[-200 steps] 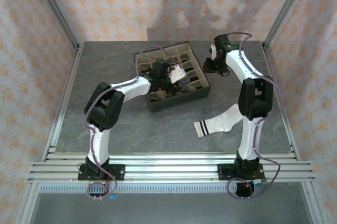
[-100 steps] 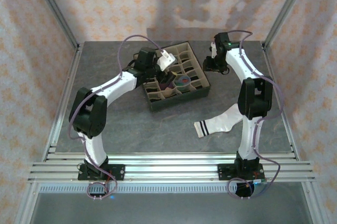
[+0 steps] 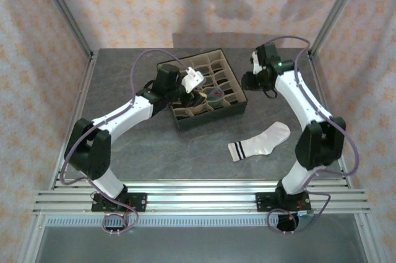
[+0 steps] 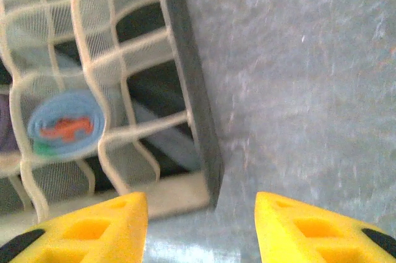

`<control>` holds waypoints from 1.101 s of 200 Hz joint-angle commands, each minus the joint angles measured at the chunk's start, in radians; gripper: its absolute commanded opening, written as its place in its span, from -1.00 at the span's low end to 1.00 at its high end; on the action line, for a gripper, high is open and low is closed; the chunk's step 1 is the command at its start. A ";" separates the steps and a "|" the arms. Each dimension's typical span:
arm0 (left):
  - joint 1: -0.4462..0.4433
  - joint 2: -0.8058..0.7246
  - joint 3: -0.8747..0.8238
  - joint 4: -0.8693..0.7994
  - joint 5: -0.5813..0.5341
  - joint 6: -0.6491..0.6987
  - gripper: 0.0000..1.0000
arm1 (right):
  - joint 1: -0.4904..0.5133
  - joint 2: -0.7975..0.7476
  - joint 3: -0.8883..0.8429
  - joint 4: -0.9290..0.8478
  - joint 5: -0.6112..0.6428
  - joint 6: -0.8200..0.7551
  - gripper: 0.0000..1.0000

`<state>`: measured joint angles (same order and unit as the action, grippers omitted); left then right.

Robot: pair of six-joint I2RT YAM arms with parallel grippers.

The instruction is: Roll the socks

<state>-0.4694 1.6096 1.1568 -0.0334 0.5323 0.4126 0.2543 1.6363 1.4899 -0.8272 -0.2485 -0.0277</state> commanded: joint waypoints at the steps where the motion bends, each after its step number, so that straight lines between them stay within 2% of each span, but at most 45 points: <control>1: -0.028 -0.082 -0.082 0.001 -0.066 -0.032 0.20 | 0.086 -0.098 -0.199 0.028 0.116 0.063 -0.03; 25: -0.055 -0.168 -0.191 0.005 -0.102 -0.057 0.18 | 0.208 -0.180 -0.405 0.076 0.164 0.150 -0.04; 57: -0.094 -0.281 -0.336 0.046 -0.129 -0.117 0.15 | 0.360 -0.199 -0.608 0.153 0.218 0.247 -0.18; 107: -0.145 -0.377 -0.465 0.047 -0.181 -0.159 0.12 | 0.541 -0.169 -0.658 0.183 0.303 0.318 -0.13; 152: -0.167 -0.385 -0.493 0.048 -0.206 -0.168 0.11 | 0.610 -0.125 -0.660 0.184 0.301 0.339 -0.09; 197: -0.184 -0.352 -0.494 0.067 -0.189 -0.146 0.10 | 0.620 -0.045 -0.675 0.206 0.262 0.369 -0.10; 212: -0.185 -0.347 -0.501 0.081 -0.170 -0.117 0.09 | 0.622 -0.037 -0.685 0.220 0.244 0.370 -0.27; 220: -0.186 -0.348 -0.513 0.105 -0.156 -0.094 0.08 | 0.623 -0.043 -0.692 0.231 0.233 0.366 -0.48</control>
<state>-0.6483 1.2530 0.6754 0.0055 0.3557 0.2642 0.8719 1.5646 0.8288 -0.6231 -0.0006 0.3130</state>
